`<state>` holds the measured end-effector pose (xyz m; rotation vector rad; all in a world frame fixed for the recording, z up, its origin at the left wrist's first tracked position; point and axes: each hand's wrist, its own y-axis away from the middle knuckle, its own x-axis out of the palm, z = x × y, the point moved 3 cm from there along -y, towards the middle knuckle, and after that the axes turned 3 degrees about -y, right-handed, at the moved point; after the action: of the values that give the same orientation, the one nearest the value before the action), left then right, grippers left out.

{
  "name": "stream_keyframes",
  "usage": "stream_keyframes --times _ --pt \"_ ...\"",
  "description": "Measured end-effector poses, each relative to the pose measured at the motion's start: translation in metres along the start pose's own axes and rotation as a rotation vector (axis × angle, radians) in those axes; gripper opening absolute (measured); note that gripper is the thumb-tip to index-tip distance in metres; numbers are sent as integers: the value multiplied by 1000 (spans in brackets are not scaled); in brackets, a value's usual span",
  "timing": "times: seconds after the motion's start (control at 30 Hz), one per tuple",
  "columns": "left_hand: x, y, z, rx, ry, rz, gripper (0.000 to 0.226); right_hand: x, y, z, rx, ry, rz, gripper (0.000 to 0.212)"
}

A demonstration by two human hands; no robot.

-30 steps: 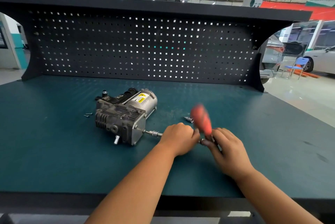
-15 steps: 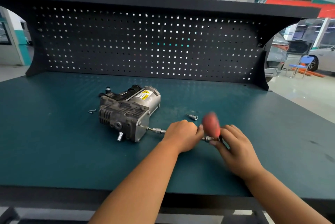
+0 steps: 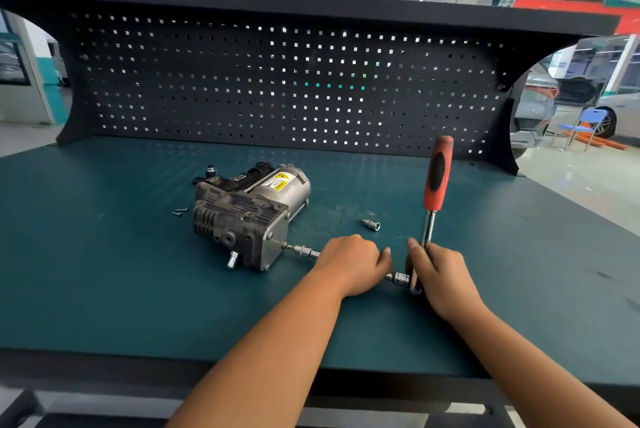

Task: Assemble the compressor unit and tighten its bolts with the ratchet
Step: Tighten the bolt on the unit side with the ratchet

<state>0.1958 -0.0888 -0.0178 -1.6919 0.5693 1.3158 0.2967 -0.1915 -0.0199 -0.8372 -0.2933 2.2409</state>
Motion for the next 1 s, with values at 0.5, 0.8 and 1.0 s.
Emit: stream_keyframes --times 0.5,0.8,1.0 --pt "-17 8 -19 155 51 -193 53 -19 7 -2 26 -252 -260 51" --pt "-17 3 -17 251 132 -188 35 -26 9 -3 -19 -172 -418 43" --pt "-3 1 -9 176 210 -10 52 -31 15 12 -299 142 -448 42"
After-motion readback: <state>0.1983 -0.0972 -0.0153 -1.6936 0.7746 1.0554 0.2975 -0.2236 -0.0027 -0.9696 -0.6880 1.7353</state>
